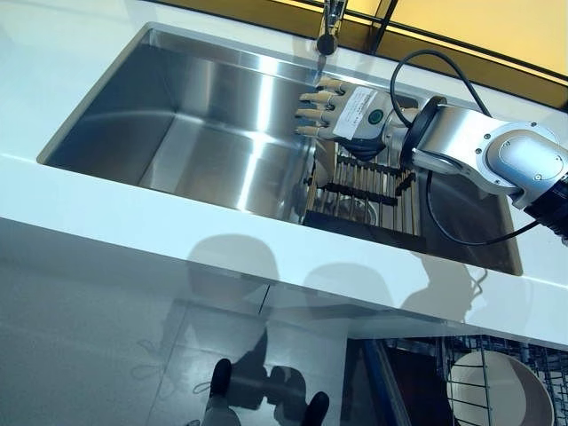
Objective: Take plates into dishwasher
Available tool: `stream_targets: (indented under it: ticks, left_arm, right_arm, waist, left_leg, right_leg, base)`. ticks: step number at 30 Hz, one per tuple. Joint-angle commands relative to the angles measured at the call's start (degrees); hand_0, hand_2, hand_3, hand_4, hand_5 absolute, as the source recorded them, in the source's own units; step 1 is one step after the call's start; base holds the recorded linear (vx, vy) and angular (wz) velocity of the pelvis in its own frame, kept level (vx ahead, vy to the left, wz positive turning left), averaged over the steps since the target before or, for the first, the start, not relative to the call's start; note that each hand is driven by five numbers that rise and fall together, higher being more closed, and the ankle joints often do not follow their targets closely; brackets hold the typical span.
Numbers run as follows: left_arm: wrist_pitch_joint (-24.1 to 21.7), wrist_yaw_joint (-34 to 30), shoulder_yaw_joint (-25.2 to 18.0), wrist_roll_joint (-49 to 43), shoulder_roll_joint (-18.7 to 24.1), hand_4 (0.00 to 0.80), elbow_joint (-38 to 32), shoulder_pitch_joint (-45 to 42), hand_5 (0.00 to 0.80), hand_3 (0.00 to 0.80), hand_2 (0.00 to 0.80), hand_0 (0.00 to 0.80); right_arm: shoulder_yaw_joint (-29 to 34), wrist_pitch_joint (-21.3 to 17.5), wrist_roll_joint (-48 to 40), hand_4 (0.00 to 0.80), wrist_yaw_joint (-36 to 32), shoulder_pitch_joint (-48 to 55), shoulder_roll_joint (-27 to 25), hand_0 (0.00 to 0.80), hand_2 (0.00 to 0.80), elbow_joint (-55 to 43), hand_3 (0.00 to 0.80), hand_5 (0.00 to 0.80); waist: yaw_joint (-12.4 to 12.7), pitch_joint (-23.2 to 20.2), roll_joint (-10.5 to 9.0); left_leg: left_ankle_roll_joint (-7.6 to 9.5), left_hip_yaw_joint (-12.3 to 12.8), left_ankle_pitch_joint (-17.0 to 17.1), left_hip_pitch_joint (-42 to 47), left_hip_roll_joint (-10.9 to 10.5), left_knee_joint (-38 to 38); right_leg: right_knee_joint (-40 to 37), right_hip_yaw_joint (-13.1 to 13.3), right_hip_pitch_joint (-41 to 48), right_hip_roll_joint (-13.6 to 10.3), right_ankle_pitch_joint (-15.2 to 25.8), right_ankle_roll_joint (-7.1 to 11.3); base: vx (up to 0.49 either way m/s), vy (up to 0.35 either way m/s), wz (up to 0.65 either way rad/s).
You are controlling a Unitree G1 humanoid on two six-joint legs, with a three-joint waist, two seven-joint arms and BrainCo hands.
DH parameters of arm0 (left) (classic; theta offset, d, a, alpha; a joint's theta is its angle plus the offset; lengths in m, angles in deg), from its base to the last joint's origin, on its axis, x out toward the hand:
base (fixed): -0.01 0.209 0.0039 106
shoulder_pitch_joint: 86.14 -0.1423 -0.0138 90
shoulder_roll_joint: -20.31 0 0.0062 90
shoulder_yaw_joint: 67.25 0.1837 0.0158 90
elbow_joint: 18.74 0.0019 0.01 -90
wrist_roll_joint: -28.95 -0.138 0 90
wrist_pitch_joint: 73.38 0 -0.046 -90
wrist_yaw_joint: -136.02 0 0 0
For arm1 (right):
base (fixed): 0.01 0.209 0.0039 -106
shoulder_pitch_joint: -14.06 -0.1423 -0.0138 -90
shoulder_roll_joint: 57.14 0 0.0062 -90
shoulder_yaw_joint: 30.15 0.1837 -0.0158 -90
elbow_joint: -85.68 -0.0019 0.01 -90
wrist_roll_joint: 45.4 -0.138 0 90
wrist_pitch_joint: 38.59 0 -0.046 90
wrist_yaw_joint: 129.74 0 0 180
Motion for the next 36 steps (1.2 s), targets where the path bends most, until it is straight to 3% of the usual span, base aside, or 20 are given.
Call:
stream_targets:
  ticks: [1,23,32,34,36]
  left_arm:
    - [-0.63,-0.61,1.59,1.11,1.57,0.0,0.4,-0.96,0.0,0.0,0.0,0.0]
    - [-0.62,-0.93,2.12,3.35,1.75,0.0,-0.19,-1.28,0.0,0.0,0.0,0.0]
    - [-1.46,-1.47,2.09,3.65,2.23,0.0,-0.27,-1.77,0.0,0.0,0.0,0.0]
    - [-1.82,-1.82,2.17,3.77,2.46,0.0,-0.35,-1.99,0.0,0.0,0.0,0.0]
    - [-2.0,-2.0,2.24,3.94,2.74,0.0,-0.44,-2.13,0.0,0.0,0.0,0.0]
  right_arm:
    - [-1.3,-0.47,0.84,0.0,0.99,-5.87,0.14,0.0,0.0,3.1,0.0,0.0]
    - [-3.41,0.31,2.8,0.0,-0.86,-8.17,0.71,0.0,0.0,1.96,0.0,0.0]
    - [-5.28,0.25,8.47,0.0,-3.61,-9.91,1.43,0.0,0.0,3.03,0.0,0.0]
    - [-6.26,0.47,11.58,0.8,-4.4,-10.35,1.53,0.8,0.8,4.26,0.8,0.8]
    - [-6.5,0.95,13.28,0.8,-4.75,-10.23,1.36,0.8,0.8,5.44,0.8,0.8]
  waist:
    - [1.73,0.8,-1.67]
    - [2.61,3.92,-0.89]
    - [3.34,5.95,-0.85]
    - [3.41,6.31,-0.94]
    - [3.45,6.45,-1.08]
  left_leg:
    - [1.67,0.82,-0.53,-0.51,-2.92,-1.9]
    - [2.16,0.12,0.09,-2.23,-3.54,-1.9]
    - [2.24,0.09,0.69,-3.57,-3.59,-1.9]
    - [2.22,0.05,0.95,-4.05,-3.57,-1.9]
    - [2.17,-0.02,0.89,-4.1,-3.49,-1.9]
  right_leg:
    - [0.16,1.33,-1.22,-1.05,3.28,4.72]
    - [0.58,1.17,-3.02,-1.8,3.92,5.0]
    - [0.53,0.86,-4.28,-2.28,4.81,5.44]
    - [0.49,0.84,-4.71,-2.27,5.03,5.52]
    - [0.52,0.57,-4.73,-2.31,5.1,5.64]
  base:
    - [0.0,0.0,0.0]
    - [0.001,0.002,0.0]
    - [0.0,0.0,0.0]
    - [-0.032,0.001,0.0]
    - [-0.016,-0.005,0.0]
